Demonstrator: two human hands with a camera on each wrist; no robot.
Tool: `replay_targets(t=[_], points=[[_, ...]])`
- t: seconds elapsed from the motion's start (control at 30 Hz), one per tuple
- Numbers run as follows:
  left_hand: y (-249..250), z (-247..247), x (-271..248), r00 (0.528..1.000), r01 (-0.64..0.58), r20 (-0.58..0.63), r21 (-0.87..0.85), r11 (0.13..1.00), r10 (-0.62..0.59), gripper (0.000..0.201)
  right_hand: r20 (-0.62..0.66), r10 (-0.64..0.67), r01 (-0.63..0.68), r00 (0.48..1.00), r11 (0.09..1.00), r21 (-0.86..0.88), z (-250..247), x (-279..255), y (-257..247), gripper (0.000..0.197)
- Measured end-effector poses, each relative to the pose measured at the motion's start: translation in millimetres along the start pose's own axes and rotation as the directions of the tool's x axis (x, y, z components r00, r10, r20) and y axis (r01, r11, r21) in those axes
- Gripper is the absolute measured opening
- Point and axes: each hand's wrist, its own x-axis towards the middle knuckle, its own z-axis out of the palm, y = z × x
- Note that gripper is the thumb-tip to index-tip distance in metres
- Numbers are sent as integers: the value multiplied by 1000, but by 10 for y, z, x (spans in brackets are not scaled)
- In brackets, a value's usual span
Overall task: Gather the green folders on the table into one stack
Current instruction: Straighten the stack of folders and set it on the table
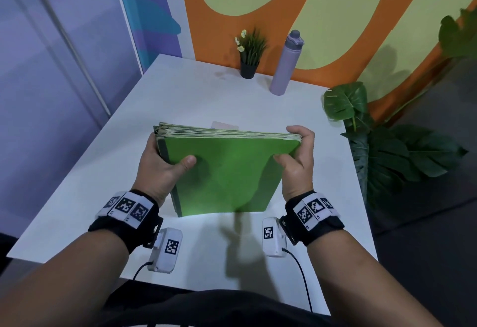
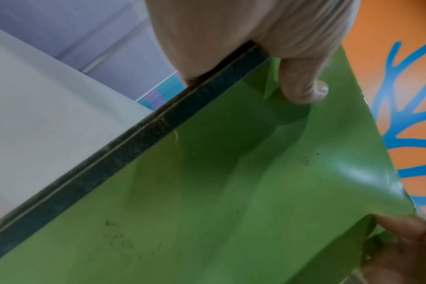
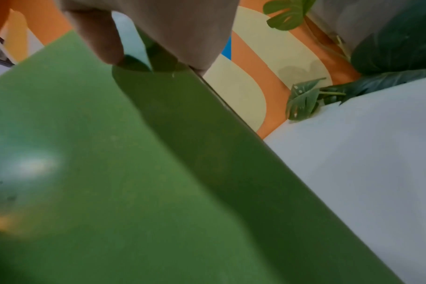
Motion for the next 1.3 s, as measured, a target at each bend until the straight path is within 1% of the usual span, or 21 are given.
replay_targets(t=[0.07,0.13,0.2,0.27,0.37,0.4,0.47,0.53,0.6,0.67,0.7,0.73,0.8,0.87,0.93,1.0,1.07,1.13,1.2,1.27,1.3], points=[[-103,-12,-24,1000,21,0,19,1000,-21,52,-20,22,-21,1000,998,60,46,-71,66,52],[-256,-34,-89,997,79,0,50,996,-79,52,-22,36,-35,999,998,44,54,-182,171,43],[-444,-77,-165,988,153,-8,87,984,-153,49,-2,44,-44,999,997,-58,14,-297,313,27],[-660,-119,-244,971,238,-11,126,963,-238,43,31,92,-84,995,977,-195,-60,-401,472,14],[-953,-198,-340,924,379,-30,194,905,-381,30,90,246,-206,965,924,-322,-193,-521,725,13],[-999,-205,-365,912,405,-24,211,890,-409,28,106,293,-237,950,899,-368,-225,-564,800,20],[-1005,-191,-405,905,413,-2,250,876,-426,23,131,364,-268,922,845,-462,-262,-636,923,42],[-956,-165,-404,907,412,-23,267,871,-421,21,102,381,-276,919,806,-523,-272,-641,982,48],[-884,-142,-381,924,376,-41,288,881,-381,17,68,365,-277,928,802,-529,-270,-573,989,33],[-770,-116,-335,947,313,-39,324,893,-318,35,44,346,-273,937,807,-524,-248,-439,898,15],[-688,-93,-302,953,300,-53,301,905,-298,38,40,333,-269,942,819,-507,-231,-359,844,16],[-605,-67,-254,957,289,-68,265,920,-281,36,29,318,-267,948,838,-477,-207,-280,776,23],[-443,-31,-144,957,288,-81,196,937,-278,28,16,292,-270,956,902,-337,-156,-147,587,34],[-346,-44,-22,948,316,-92,141,938,-306,24,45,335,-322,941,929,-182,-127,-55,468,34],[-321,-107,105,921,384,-108,113,916,-373,27,146,430,-421,891,903,-89,-116,-27,416,38],[-346,-189,199,864,502,-79,66,863,-496,36,230,510,-518,829,855,-29,-106,-60,439,46],[-415,-271,232,786,618,-6,37,785,-618,49,216,583,-602,783,798,30,-79,-110,492,48],[-460,-330,205,736,674,59,24,738,-674,54,159,652,-668,742,740,82,-53,-140,506,46],[-459,-358,159,715,697,157,-94,711,-681,59,124,679,-690,724,709,147,-54,-126,498,42],[-391,-325,118,738,674,224,-279,684,-636,74,72,692,-688,718,691,222,-36,-68,499,41],[-342,-276,97,756,651,224,-359,669,-615,75,32,698,-680,716,686,257,-16,-26,513,42]])
